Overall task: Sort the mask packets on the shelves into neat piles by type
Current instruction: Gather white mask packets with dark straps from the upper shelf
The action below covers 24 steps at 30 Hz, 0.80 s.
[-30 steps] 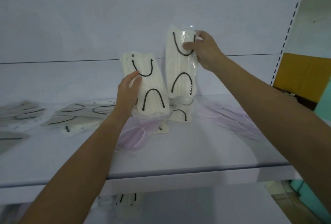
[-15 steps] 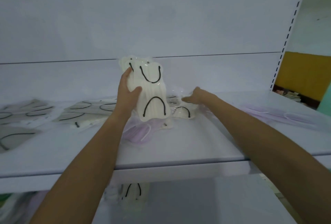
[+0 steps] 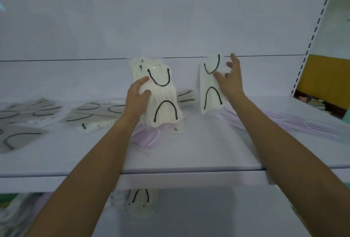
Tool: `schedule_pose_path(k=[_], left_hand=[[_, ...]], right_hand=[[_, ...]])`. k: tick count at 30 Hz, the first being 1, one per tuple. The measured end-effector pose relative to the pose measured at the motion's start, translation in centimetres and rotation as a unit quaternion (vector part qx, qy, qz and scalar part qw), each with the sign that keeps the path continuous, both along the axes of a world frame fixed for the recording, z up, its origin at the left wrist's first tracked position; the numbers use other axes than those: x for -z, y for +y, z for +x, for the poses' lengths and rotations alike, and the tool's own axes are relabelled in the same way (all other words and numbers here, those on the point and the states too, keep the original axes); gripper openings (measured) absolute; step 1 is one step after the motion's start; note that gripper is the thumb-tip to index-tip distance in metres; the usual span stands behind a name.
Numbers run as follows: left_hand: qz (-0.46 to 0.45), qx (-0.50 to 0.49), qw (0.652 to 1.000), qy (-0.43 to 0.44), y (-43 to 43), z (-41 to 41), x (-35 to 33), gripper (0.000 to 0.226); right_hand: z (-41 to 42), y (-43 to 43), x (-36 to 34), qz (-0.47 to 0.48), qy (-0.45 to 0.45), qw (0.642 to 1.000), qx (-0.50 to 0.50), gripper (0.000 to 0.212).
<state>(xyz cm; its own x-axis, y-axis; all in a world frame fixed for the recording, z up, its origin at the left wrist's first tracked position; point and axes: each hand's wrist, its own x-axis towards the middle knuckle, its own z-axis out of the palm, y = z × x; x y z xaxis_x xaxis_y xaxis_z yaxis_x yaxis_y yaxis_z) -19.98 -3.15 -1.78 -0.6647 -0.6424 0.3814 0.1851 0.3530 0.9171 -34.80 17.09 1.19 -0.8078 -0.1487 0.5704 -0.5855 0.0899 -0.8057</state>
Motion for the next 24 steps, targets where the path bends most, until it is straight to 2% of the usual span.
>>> schedule_pose_path(k=[3, 5, 6, 9, 12, 14, 16, 18, 20, 22, 24], left_hand=[[0.003, 0.000, 1.000, 0.003, 0.2, 0.1, -0.1, 0.044], [0.003, 0.003, 1.000, 0.008, 0.2, 0.4, 0.0, 0.041], [0.004, 0.011, 1.000, 0.015, 0.4, 0.5, -0.1, 0.038], [0.038, 0.036, 0.998, 0.032, 1.8, 0.8, -0.8, 0.025], [0.102, 0.076, 0.991, 0.034, 3.4, 0.8, -1.5, 0.028], [0.058, 0.087, 0.994, 0.022, 4.5, 1.1, -1.8, 0.036], [-0.008, 0.072, 0.997, 0.016, 5.4, 1.9, -2.1, 0.041], [-0.039, 0.050, 0.997, 0.043, 5.9, 3.0, -2.2, 0.045], [-0.046, 0.025, 0.995, 0.082, 5.8, 4.8, -2.3, 0.048], [-0.011, 0.032, 0.992, 0.121, 5.4, 6.9, -2.3, 0.059], [0.050, 0.051, 0.989, 0.130, 5.1, 9.3, -2.3, 0.070]], right_hand=[[1.2, 1.6, -1.6, -0.160, -0.095, 0.980, -0.067, 0.066], [2.1, 2.9, -2.7, -0.290, -0.163, 0.929, -0.162, 0.067], [2.5, 3.2, -3.0, -0.315, -0.178, 0.911, -0.198, 0.068], [4.3, 1.7, -2.2, -0.236, -0.198, 0.919, -0.246, 0.069], [5.8, -0.9, -0.5, -0.099, -0.193, 0.950, -0.223, 0.070], [6.5, -2.1, 0.2, -0.014, -0.127, 0.977, -0.173, 0.070], [7.4, -2.7, 0.4, 0.018, -0.050, 0.990, -0.131, 0.070], [8.4, -3.2, 0.0, 0.024, -0.022, 0.992, -0.125, 0.072], [10.1, -3.6, -0.9, 0.042, -0.040, 0.986, -0.154, 0.075], [12.4, -3.7, -1.9, 0.052, -0.088, 0.970, -0.219, 0.077], [15.4, -3.9, -2.0, 0.069, -0.087, 0.962, -0.251, 0.074]])
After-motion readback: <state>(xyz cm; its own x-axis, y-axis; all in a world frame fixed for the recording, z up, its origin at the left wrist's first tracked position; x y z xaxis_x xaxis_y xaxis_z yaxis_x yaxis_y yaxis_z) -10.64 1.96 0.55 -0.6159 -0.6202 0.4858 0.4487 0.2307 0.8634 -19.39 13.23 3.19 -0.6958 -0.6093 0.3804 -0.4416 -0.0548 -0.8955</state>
